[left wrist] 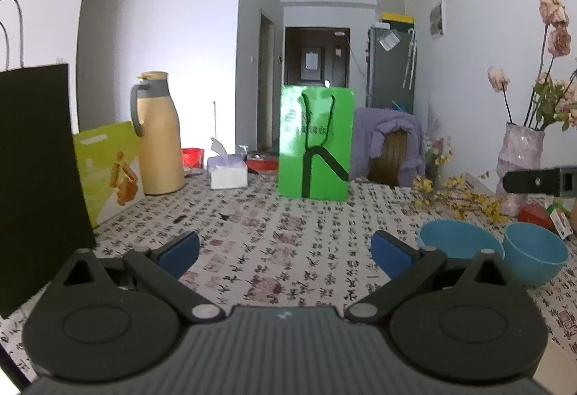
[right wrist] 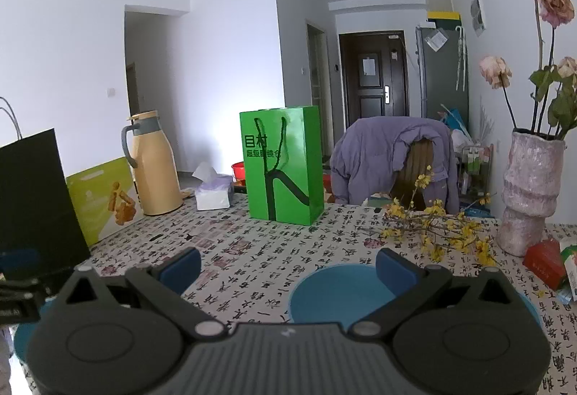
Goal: Organize plates and bowls
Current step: 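Pull both open grippers back from the placed bowl toward the remaining bowls, then move both open grippers onto the rim of the next blue bowl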
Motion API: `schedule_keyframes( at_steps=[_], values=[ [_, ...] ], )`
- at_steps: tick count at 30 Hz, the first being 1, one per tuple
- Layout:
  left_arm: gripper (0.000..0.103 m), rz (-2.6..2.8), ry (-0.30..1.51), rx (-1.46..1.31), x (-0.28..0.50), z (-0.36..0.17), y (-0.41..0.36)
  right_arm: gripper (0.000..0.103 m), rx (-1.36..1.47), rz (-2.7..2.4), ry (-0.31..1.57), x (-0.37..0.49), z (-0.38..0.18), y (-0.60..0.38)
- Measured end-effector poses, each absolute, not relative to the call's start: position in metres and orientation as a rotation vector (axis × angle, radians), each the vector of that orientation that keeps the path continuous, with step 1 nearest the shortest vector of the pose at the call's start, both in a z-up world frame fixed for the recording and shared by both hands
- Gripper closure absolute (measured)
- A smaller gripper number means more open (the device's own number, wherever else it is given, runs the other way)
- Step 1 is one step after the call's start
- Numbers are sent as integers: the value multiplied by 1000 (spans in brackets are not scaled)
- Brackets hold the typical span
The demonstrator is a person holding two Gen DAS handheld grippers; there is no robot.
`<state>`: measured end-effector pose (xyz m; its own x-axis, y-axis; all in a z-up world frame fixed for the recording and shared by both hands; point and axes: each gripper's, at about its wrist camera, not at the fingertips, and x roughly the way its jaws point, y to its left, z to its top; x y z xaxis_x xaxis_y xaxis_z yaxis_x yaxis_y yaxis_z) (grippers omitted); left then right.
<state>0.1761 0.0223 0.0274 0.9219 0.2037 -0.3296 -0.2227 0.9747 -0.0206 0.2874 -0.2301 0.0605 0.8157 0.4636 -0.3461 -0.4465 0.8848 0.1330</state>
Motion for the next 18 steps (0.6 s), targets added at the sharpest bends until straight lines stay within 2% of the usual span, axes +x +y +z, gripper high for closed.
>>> schedule_keyframes(
  at_steps=[18],
  values=[
    [0, 132, 412, -90, 238, 22, -16, 0, 183, 408, 463, 338, 48, -280]
  ],
)
